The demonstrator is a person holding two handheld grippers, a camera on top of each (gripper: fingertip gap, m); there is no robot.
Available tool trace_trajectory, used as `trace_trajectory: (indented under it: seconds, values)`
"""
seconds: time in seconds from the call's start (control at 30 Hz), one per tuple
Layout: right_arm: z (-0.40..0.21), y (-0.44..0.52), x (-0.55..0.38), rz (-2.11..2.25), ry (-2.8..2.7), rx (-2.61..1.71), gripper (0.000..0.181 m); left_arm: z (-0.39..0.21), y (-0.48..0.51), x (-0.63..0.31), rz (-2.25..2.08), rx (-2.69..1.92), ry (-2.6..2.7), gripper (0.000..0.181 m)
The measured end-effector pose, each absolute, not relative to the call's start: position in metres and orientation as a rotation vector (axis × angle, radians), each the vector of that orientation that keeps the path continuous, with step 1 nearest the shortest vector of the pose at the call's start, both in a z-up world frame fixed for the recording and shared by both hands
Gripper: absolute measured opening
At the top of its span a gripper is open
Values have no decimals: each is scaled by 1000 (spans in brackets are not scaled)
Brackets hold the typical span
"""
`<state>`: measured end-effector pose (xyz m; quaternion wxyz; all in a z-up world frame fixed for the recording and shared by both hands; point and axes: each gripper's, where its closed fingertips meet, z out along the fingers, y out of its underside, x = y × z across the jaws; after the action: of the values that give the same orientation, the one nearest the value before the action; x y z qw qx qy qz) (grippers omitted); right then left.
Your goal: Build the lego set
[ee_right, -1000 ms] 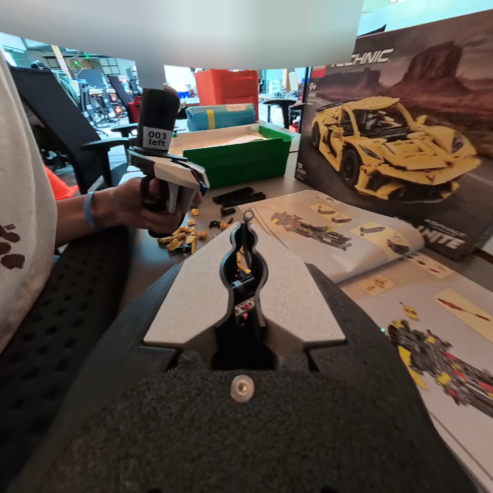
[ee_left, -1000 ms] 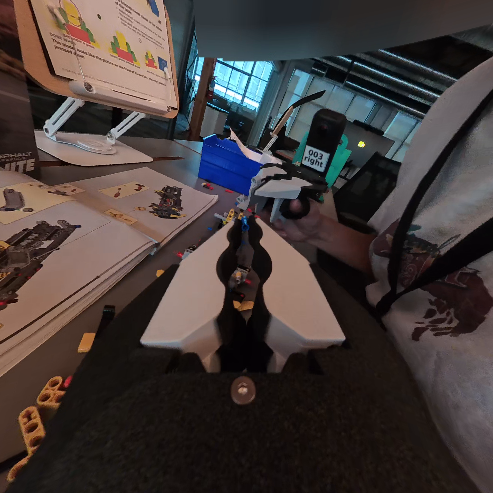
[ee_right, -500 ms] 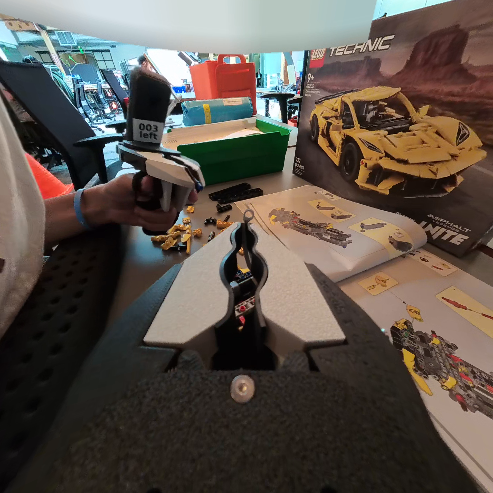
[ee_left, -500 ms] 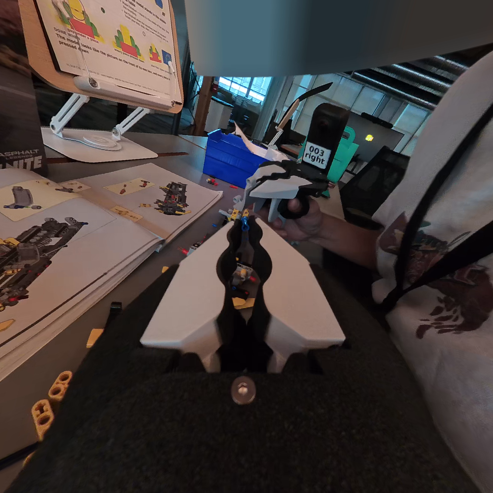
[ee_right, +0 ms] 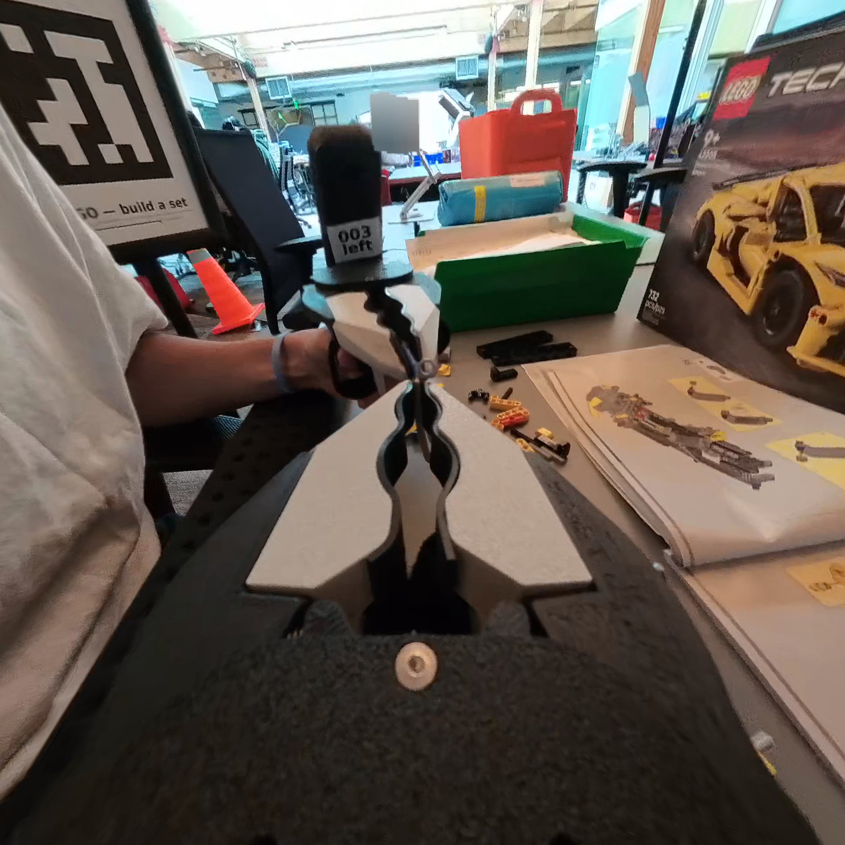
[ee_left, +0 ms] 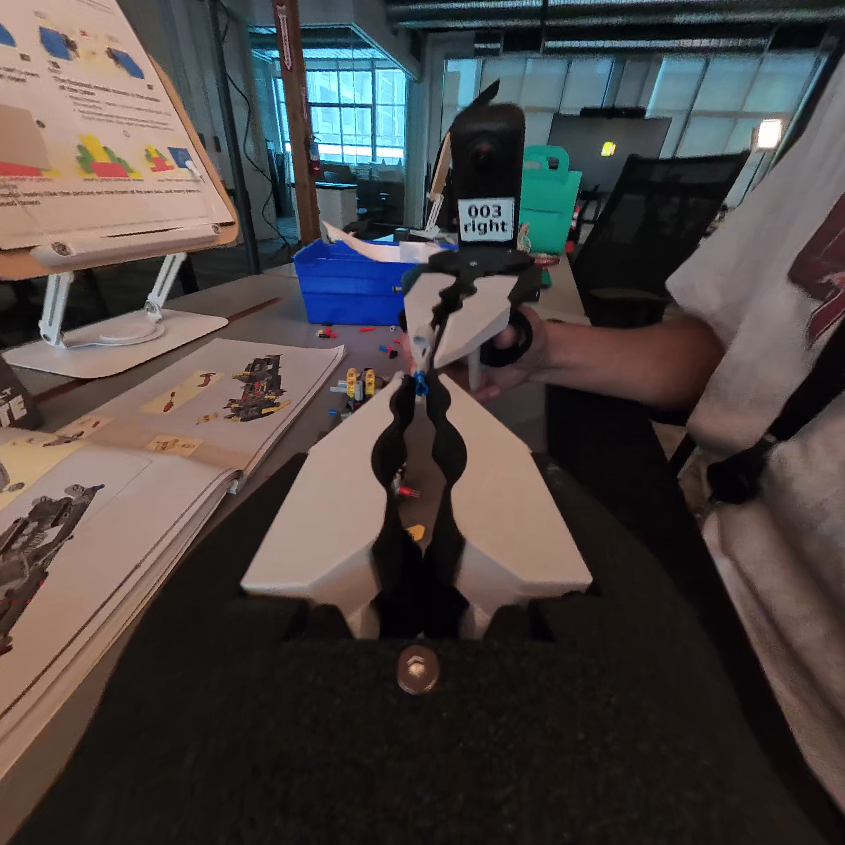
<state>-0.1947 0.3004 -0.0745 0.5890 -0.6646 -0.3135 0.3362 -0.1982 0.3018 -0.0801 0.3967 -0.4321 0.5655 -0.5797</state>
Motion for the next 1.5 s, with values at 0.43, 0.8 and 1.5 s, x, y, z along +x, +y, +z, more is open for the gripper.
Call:
trace_trajectory:
  seconds: [0.43, 0.8, 1.5]
  values:
    - [-72, 298, -186, 743, -709, -1537, 0, -96, 302, -207, -1388, -1142, 1497, 3]
    - [-69, 306, -168, 675, -644, -1539, 0, -200, 344, -283, -471, -1732, 2304, 3]
    - [-62, 307, -154, 691, -594, -1521, 0, -216, 313, -251, -507, -1510, 2403, 3]
